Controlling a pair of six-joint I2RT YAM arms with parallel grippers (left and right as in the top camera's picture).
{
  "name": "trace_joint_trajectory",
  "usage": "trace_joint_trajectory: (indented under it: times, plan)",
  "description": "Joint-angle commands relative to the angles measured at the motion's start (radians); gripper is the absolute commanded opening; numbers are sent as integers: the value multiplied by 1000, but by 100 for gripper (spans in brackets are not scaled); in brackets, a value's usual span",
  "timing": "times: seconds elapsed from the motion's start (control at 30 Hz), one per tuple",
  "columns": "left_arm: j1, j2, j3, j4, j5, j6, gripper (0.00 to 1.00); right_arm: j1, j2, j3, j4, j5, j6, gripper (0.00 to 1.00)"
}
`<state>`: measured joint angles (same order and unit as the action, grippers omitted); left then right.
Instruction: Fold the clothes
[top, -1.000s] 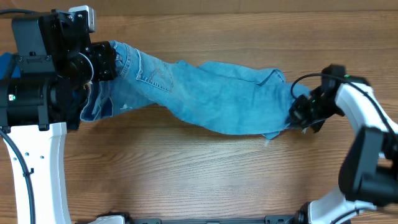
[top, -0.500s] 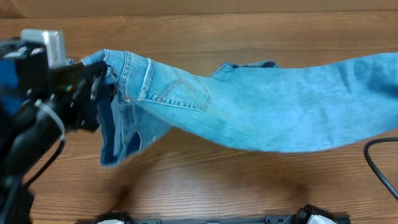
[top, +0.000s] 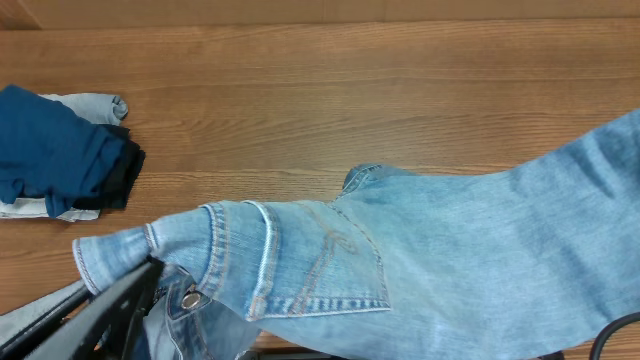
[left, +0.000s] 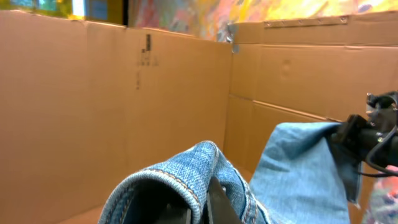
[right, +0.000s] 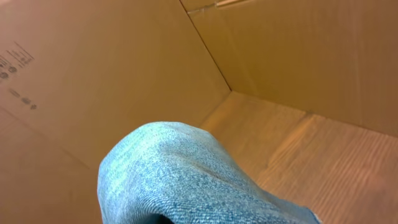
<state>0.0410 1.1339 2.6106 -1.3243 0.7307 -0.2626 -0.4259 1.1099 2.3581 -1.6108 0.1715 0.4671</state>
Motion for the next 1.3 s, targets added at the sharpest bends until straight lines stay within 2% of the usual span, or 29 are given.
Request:
trace_joint_trajectory:
  times: [0.0,0.13,0.3,0.37,0.63,0.7,0.83,0.9,0.93,1.03,1.13,1.27]
  plan:
    - [5,26,-10,-100,-252,-4,4,-7,77,16,-47,-35,-3,4]
    - [5,153,-103,-237,-432,78,4,-7,290,-17,-83,-185,-52,4]
    - [5,413,-225,-236,-488,154,6,-5,578,-43,-69,-277,-84,4]
    - [5,581,-235,-190,-496,155,8,-5,705,-43,-31,-356,-118,4]
    - [5,1039,-235,45,-490,90,11,83,998,-43,157,-356,-163,16]
    - [3,1084,-235,111,-486,90,16,107,1044,-43,207,-356,-161,17]
    - [-5,1122,-235,257,-475,90,54,117,1073,-43,309,-357,-160,17]
    - [-19,1123,-235,275,-475,90,65,117,1073,-43,282,-356,-162,17]
    - [-23,1123,-235,261,-465,90,66,117,1073,-43,258,-357,-162,18]
    - [-41,1123,-235,132,-424,167,57,117,1073,-43,154,-355,-186,32]
    - [-83,1116,-235,-81,-427,329,27,117,1072,-43,43,-353,-192,37]
    - [-124,988,-235,-160,-436,372,21,132,983,-42,-47,-368,-241,37]
